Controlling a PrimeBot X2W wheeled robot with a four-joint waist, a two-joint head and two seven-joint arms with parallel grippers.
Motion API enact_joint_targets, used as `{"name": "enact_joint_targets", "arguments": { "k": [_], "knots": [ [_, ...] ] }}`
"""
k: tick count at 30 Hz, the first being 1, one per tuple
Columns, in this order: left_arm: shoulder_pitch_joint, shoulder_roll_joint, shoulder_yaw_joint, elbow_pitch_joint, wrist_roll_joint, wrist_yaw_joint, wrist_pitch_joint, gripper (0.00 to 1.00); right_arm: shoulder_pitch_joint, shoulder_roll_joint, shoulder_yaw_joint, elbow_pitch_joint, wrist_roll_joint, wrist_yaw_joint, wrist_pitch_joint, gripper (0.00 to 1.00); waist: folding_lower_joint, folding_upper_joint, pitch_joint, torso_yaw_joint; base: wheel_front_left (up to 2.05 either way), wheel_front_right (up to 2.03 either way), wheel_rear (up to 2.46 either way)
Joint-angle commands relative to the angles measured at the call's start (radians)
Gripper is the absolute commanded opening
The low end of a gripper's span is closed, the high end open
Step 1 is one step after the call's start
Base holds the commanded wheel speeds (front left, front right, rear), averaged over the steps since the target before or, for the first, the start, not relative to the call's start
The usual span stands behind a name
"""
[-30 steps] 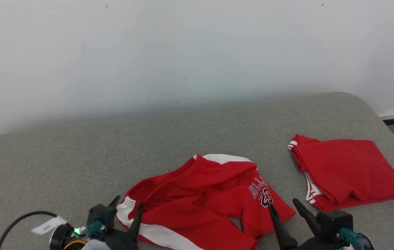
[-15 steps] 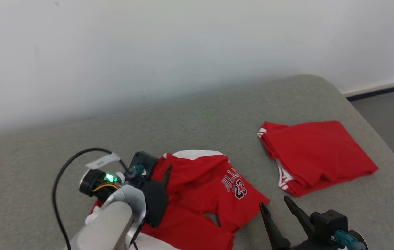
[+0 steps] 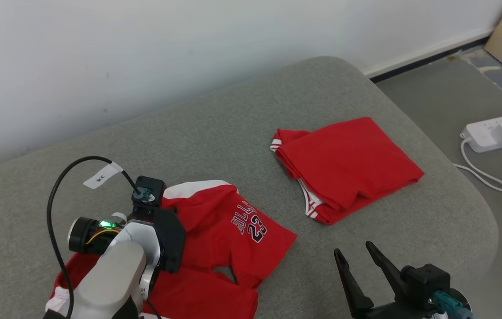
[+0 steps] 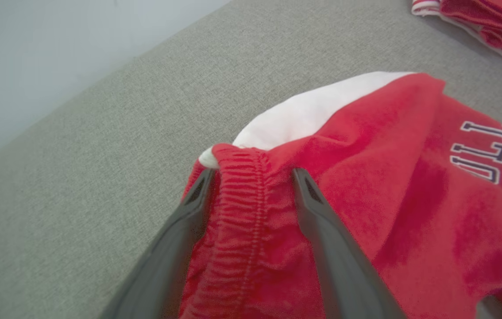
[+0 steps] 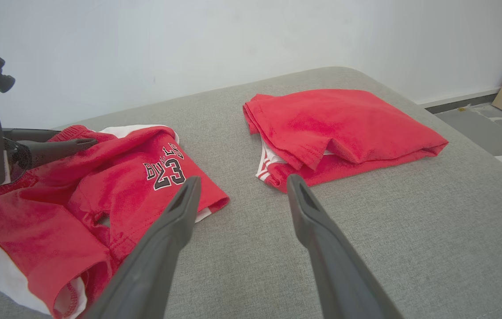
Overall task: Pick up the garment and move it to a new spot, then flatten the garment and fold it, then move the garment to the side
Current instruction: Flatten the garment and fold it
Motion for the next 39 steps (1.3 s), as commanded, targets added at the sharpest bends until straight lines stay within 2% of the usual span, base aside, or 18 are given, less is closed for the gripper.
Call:
{"name": "enact_joint_targets", "arguments": {
  "k": [1,5,11,17,25,28,29,30,34,39],
  "knots": [
    [-0.009,0.002,0.007,0.018,-0.018,0.006,0.008,0.00,-0.019,0.001,0.001,0.000,0.005,-0.003,-0.012,1.00,-0.0001,-0.0001,0.030,-0.034,0.00,0.00,0.00],
    [-0.022,0.007,0.019,0.025,-0.028,0.002,-0.007,0.00,-0.020,0.001,-0.002,0.002,0.005,-0.003,-0.016,1.00,-0.0001,-0.0001,0.033,-0.028,0.00,0.00,0.00],
    [-0.041,0.019,0.064,0.011,-0.045,0.039,-0.138,0.00,-0.020,0.001,-0.013,0.007,-0.007,-0.003,-0.012,1.00,-0.0001,-0.0001,0.017,0.012,0.00,0.00,0.00],
    [-0.020,0.074,0.116,0.045,-0.065,0.087,-0.236,0.00,-0.022,0.001,-0.008,0.005,-0.012,-0.003,-0.002,1.00,-0.0001,-0.0001,-0.005,0.061,0.00,0.00,0.00],
    [0.022,0.154,0.183,0.101,-0.104,0.139,-0.313,0.00,-0.012,0.001,-0.004,-0.003,-0.022,-0.003,0.009,1.00,-0.0001,-0.0001,-0.018,0.102,0.00,0.00,0.00],
    [0.039,0.167,0.209,0.122,-0.126,0.162,-0.331,0.00,-0.010,0.001,-0.004,-0.008,-0.025,-0.003,0.014,1.00,-0.0001,-0.0001,-0.021,0.108,0.00,0.00,0.00],
    [0.044,0.166,0.218,0.127,-0.137,0.165,-0.331,0.04,-0.010,0.001,-0.004,-0.009,-0.027,-0.003,0.016,1.00,-0.0001,-0.0001,-0.023,0.110,0.00,0.00,0.00],
    [0.047,0.167,0.226,0.131,-0.145,0.166,-0.332,1.00,-0.009,0.001,-0.005,-0.011,-0.029,-0.003,0.018,1.00,-0.0001,-0.0001,-0.024,0.112,0.00,0.00,0.00],
    [0.070,0.157,0.241,0.142,-0.172,0.149,-0.327,1.00,0.000,0.001,-0.013,-0.014,-0.032,-0.003,0.025,1.00,-0.0001,-0.0001,-0.038,0.133,0.00,0.00,0.00],
    [0.144,0.135,0.223,0.124,-0.197,0.094,-0.283,1.00,0.018,0.001,-0.028,-0.024,-0.039,-0.003,0.042,1.00,-0.0001,-0.0001,-0.072,0.188,0.00,0.00,0.00]
  ]
}}
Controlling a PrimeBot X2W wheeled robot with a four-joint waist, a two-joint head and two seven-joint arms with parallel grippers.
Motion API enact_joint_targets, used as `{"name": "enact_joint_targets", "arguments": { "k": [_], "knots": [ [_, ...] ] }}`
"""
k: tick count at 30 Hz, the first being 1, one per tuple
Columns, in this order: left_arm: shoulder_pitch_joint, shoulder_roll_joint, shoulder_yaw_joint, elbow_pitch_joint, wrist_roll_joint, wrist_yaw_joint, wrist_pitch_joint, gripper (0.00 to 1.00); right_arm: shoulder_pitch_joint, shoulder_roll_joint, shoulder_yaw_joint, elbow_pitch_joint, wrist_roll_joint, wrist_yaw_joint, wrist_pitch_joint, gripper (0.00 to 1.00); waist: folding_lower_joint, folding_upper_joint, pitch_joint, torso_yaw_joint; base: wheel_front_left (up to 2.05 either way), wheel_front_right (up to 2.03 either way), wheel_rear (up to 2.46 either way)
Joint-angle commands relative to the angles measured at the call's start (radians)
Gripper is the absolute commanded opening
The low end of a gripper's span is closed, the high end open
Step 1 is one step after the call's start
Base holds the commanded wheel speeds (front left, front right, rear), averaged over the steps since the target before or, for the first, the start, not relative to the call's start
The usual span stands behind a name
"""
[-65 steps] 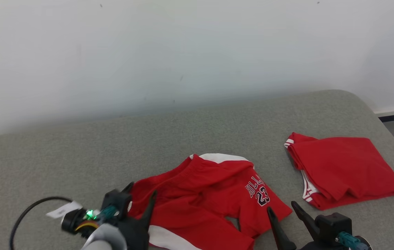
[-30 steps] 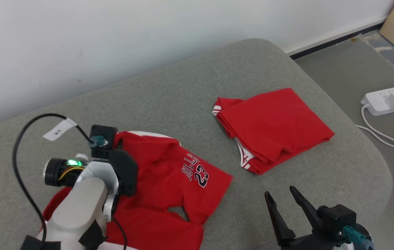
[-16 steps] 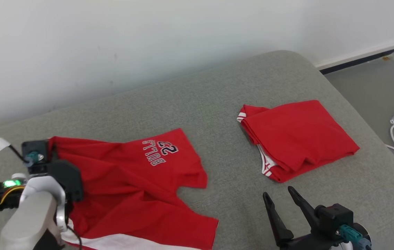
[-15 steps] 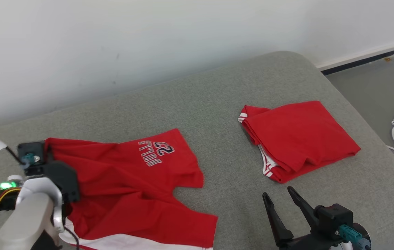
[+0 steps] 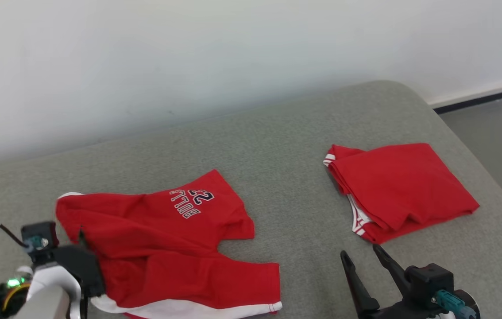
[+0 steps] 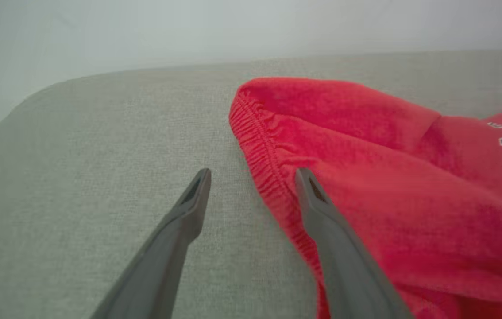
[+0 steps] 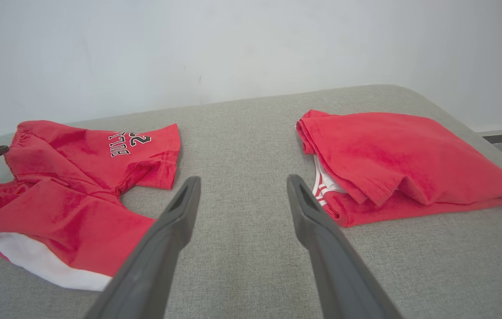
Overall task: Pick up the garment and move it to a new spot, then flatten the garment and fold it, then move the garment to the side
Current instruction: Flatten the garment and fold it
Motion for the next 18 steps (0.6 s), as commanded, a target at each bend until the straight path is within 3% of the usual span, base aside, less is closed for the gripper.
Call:
{"name": "enact_joint_targets", "arguments": {
  "k": [1,6,12,18],
  "knots": [
    [0.036,-0.004,-0.007,-0.018,-0.011,-0.014,0.006,1.00,0.018,0.000,-0.011,-0.005,-0.005,-0.003,0.006,1.00,0.0000,0.0000,-0.027,0.044,0.00,0.00,0.00],
    [0.124,0.006,-0.051,-0.118,0.010,-0.081,-0.023,1.00,0.037,0.000,-0.014,-0.012,-0.011,-0.003,0.023,1.00,0.0000,0.0000,-0.051,0.099,0.00,0.00,0.00],
    [0.199,0.036,-0.094,-0.222,0.036,-0.132,-0.046,1.00,0.052,0.000,0.010,-0.005,0.001,-0.003,0.055,1.00,0.0000,0.0000,-0.064,0.142,0.00,0.00,0.00],
    [0.237,0.080,-0.162,-0.322,0.067,-0.223,-0.032,1.00,0.068,0.000,0.070,0.033,0.023,-0.003,0.113,1.00,0.0000,0.0000,-0.064,0.169,0.00,0.00,0.00]
  ]
}}
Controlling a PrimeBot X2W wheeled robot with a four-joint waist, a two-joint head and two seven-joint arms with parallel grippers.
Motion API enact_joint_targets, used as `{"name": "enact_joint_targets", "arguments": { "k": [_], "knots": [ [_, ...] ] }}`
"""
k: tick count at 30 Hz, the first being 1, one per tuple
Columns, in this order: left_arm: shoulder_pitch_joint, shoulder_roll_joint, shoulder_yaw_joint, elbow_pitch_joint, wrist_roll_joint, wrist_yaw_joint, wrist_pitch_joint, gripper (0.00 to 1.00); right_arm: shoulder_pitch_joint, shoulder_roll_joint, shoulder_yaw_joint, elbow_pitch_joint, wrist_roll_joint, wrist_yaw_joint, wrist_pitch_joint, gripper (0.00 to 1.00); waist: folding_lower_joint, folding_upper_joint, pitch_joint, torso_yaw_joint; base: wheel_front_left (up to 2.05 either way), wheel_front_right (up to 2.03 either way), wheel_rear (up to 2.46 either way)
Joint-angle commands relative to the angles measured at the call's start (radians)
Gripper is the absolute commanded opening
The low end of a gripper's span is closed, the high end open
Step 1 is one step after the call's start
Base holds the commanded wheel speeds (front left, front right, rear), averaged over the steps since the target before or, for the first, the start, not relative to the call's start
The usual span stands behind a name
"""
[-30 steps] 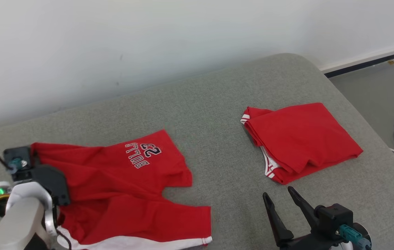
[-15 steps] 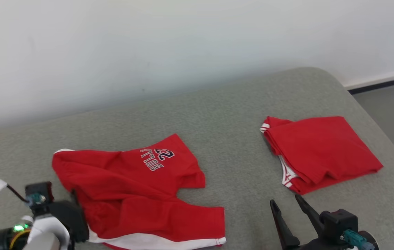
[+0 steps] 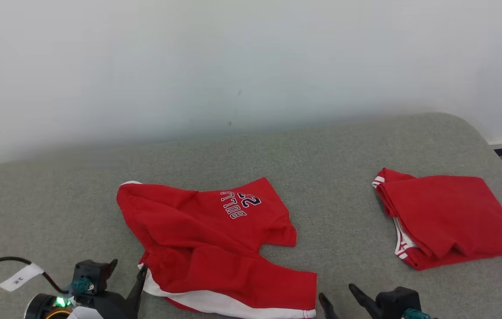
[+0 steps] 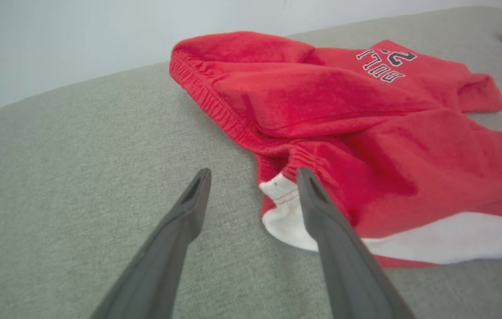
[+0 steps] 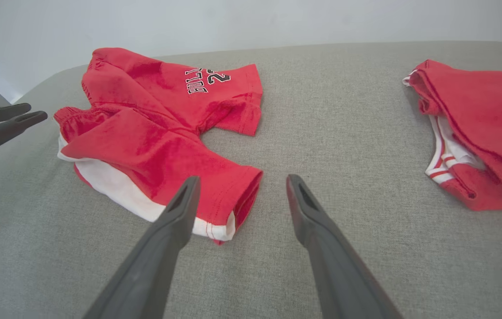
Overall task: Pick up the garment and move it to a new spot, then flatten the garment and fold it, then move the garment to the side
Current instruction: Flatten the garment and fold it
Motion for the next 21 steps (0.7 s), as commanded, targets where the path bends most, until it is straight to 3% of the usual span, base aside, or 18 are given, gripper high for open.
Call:
{"name": "enact_joint_targets", "arguments": {
  "k": [1,6,16,21],
  "knots": [
    [0.021,0.007,-0.006,-0.007,0.003,-0.004,0.005,1.00,0.005,0.000,0.008,0.005,0.005,-0.003,0.000,1.00,0.0001,0.0000,-0.001,0.008,0.00,0.00,0.00],
    [0.007,0.025,-0.036,-0.035,-0.001,-0.038,0.046,1.00,-0.020,0.000,0.066,0.056,0.016,-0.003,0.007,1.00,0.0001,0.0000,0.018,0.005,0.00,0.00,0.00],
    [-0.065,0.025,-0.069,-0.022,0.020,-0.040,0.111,1.00,-0.112,0.000,0.137,0.205,0.036,-0.003,0.002,1.00,0.0001,0.0000,0.068,-0.016,0.00,0.00,0.00],
    [-0.079,0.027,-0.085,-0.025,0.020,-0.046,0.125,1.00,-0.141,0.000,0.119,0.253,0.021,-0.003,-0.007,1.00,0.0001,0.0000,0.087,-0.013,0.00,0.00,0.00]
  ]
}}
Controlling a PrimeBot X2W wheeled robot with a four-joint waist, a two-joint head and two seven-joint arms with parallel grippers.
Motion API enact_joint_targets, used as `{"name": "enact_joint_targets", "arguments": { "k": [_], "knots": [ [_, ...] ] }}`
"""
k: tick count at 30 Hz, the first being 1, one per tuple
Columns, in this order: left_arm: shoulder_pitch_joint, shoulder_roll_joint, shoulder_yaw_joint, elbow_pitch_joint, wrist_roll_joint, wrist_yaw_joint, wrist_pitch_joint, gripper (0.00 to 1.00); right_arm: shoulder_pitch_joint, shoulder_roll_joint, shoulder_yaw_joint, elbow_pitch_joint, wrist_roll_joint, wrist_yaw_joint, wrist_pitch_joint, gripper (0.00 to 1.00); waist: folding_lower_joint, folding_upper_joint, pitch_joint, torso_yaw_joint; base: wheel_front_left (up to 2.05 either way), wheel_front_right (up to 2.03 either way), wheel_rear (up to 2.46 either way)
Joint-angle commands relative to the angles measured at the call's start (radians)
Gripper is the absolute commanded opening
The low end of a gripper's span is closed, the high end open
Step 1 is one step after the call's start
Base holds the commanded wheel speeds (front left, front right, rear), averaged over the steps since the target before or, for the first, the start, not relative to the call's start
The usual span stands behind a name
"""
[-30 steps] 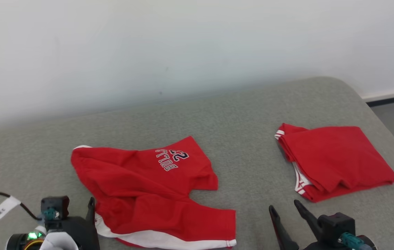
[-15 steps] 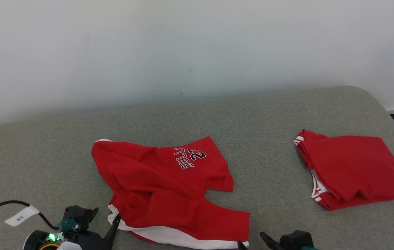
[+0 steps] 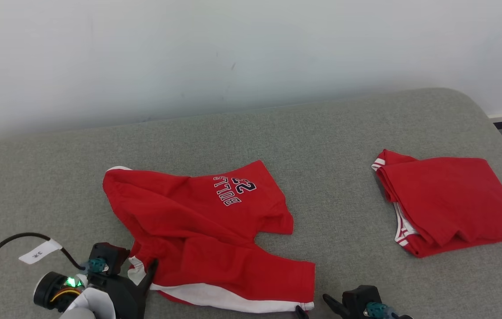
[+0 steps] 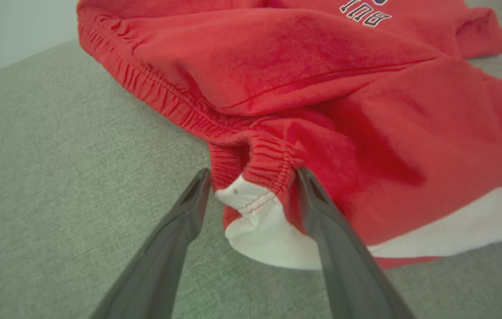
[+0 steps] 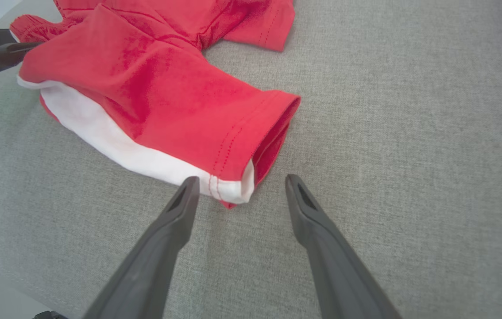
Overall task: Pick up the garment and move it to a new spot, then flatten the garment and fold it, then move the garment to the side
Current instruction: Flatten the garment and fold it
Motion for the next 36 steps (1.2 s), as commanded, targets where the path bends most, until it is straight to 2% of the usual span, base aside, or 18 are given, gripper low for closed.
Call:
{"name": "enact_joint_targets", "arguments": {
  "k": [1,2,3,6,8,19,20,21,22,23,24,25,27,31,36],
  "knots": [
    [-0.008,0.002,-0.003,0.000,0.003,0.000,0.003,0.90,-0.012,0.000,0.001,0.007,-0.003,-0.003,-0.008,1.00,0.0000,-0.0001,0.006,0.003,0.00,0.00,0.00],
    [-0.011,0.001,-0.005,0.000,0.003,-0.001,0.004,0.78,-0.016,0.001,0.004,0.012,-0.001,-0.003,-0.009,1.00,0.0000,-0.0001,0.010,0.006,0.00,0.00,0.00],
    [-0.013,0.000,-0.007,0.001,0.003,-0.001,0.003,0.51,-0.019,0.001,0.010,0.017,0.000,-0.003,-0.012,1.00,0.0000,-0.0001,0.011,0.008,0.00,0.00,0.00],
    [-0.017,-0.004,-0.009,0.005,0.000,-0.002,0.002,0.11,-0.025,0.000,0.024,0.029,-0.018,-0.003,-0.018,1.00,0.0000,-0.0001,0.016,0.015,0.00,0.00,0.00],
    [-0.017,-0.006,-0.009,0.008,-0.002,0.003,-0.001,0.00,-0.028,0.000,0.027,0.029,-0.034,-0.003,-0.026,1.00,0.0000,-0.0001,0.016,0.017,0.00,0.00,0.00],
    [0.004,-0.016,-0.012,0.007,-0.019,0.016,-0.004,0.00,-0.027,-0.001,0.034,0.031,-0.080,-0.003,-0.012,1.00,0.0000,-0.0001,0.013,0.015,0.00,0.00,0.00],
    [0.005,-0.016,-0.013,0.005,-0.020,0.018,-0.003,0.00,-0.025,0.000,0.036,0.032,-0.072,-0.003,-0.013,0.86,0.0000,-0.0001,0.013,0.016,0.00,0.00,0.00],
    [0.006,-0.015,-0.013,0.002,-0.020,0.018,-0.002,0.00,-0.023,0.000,0.037,0.035,-0.068,-0.003,-0.013,0.66,0.0000,-0.0001,0.012,0.017,0.00,0.00,0.00],
    [0.007,-0.014,-0.013,0.000,-0.021,0.020,-0.001,0.00,-0.023,0.000,0.039,0.037,-0.065,-0.003,-0.014,0.58,0.0000,-0.0001,0.012,0.018,0.00,0.00,0.00],
    [0.008,-0.014,-0.013,-0.003,-0.022,0.022,0.001,0.00,-0.024,0.000,0.041,0.040,-0.062,-0.003,-0.014,0.46,0.0000,-0.0001,0.012,0.018,0.00,0.00,0.00],
    [0.008,-0.012,-0.014,-0.005,-0.023,0.024,0.003,0.00,-0.027,0.000,0.043,0.042,-0.061,-0.003,-0.012,0.42,0.0000,-0.0001,0.011,0.019,0.00,0.00,0.00],
    [0.010,-0.011,-0.014,-0.008,-0.025,0.025,0.004,0.00,-0.030,0.000,0.044,0.043,-0.059,-0.003,-0.010,0.34,0.0000,-0.0001,0.011,0.019,0.00,0.00,0.00],
    [0.012,-0.010,-0.014,-0.013,-0.028,0.031,0.005,0.00,-0.033,0.000,0.046,0.045,-0.055,-0.003,-0.008,0.00,0.0000,-0.0001,0.010,0.019,0.00,0.00,0.00],
    [0.019,-0.010,-0.011,-0.026,-0.034,0.046,0.008,0.00,-0.030,0.000,0.041,0.045,-0.053,-0.003,-0.008,0.00,0.0000,-0.0001,0.003,0.018,0.00,0.00,0.00],
    [0.030,-0.018,0.050,-0.068,-0.073,0.093,-0.051,0.00,-0.024,0.000,0.014,0.015,-0.014,-0.003,-0.034,0.00,0.0000,-0.0001,-0.021,0.015,0.00,0.00,0.00]
  ]
}}
